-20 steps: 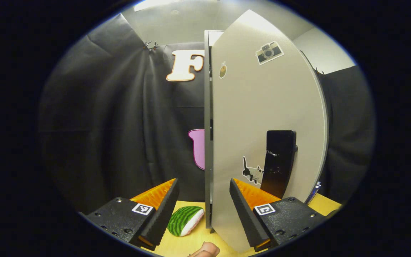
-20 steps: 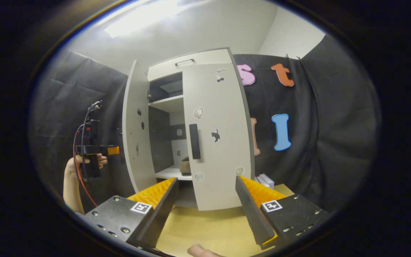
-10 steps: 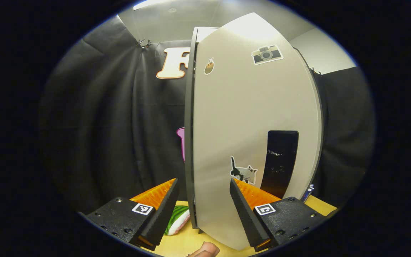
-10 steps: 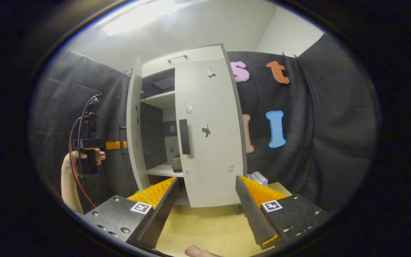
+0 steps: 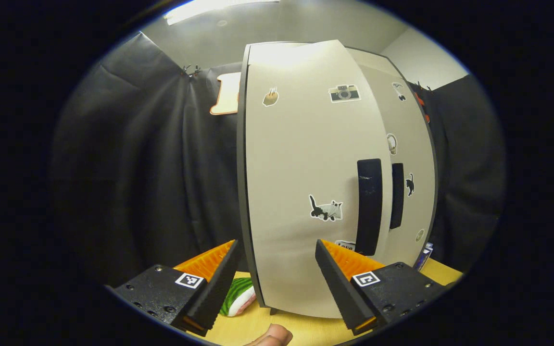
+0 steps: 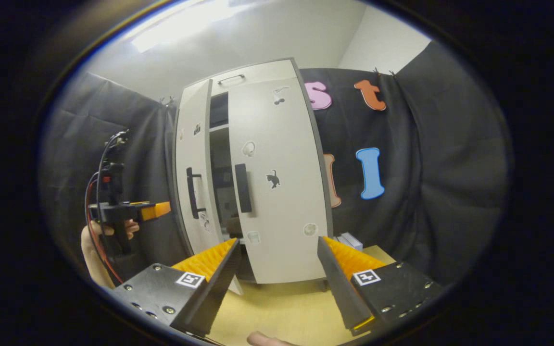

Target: Grab one shoe with the right hand and put it into the shoe cabinet, grab the other shoe with the left hand and put it into the shoe cabinet; then close the right door with the right hand and the left door with the left hand.

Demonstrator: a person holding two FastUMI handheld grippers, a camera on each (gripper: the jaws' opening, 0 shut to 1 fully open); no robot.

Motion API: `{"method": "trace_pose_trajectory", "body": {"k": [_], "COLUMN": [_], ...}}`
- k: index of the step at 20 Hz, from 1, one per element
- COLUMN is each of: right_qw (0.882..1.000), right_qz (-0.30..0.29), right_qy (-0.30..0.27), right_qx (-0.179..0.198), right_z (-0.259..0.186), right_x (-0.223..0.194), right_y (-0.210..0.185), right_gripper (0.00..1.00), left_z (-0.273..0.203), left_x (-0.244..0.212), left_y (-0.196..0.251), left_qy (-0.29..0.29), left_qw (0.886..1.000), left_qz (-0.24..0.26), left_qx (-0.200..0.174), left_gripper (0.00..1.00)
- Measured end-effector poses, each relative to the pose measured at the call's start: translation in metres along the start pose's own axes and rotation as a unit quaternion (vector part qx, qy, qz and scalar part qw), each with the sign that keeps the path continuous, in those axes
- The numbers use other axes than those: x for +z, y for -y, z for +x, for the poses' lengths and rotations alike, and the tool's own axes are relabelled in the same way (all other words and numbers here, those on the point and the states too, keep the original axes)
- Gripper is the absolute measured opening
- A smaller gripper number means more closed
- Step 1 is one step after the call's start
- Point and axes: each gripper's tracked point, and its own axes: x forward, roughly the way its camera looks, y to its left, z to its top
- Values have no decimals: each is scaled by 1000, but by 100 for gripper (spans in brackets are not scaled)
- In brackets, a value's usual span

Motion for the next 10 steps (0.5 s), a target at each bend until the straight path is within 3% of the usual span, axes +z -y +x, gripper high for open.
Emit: {"method": "trace_pose_trajectory", "body": {"k": [10], "right_qw": [1000], "right_qz": [-26], "right_qy": [-3], "right_qx": [2], "right_z": [23], "right_x": [-17], "right_y": [-23], "right_gripper": [96], "left_z": [-49], "left_x": [-33], "left_y": [5], "left_qy": [-10], "left_qw": [999], "left_qz": [-34], "left_qx": [-1], "left_gripper": [98]}}
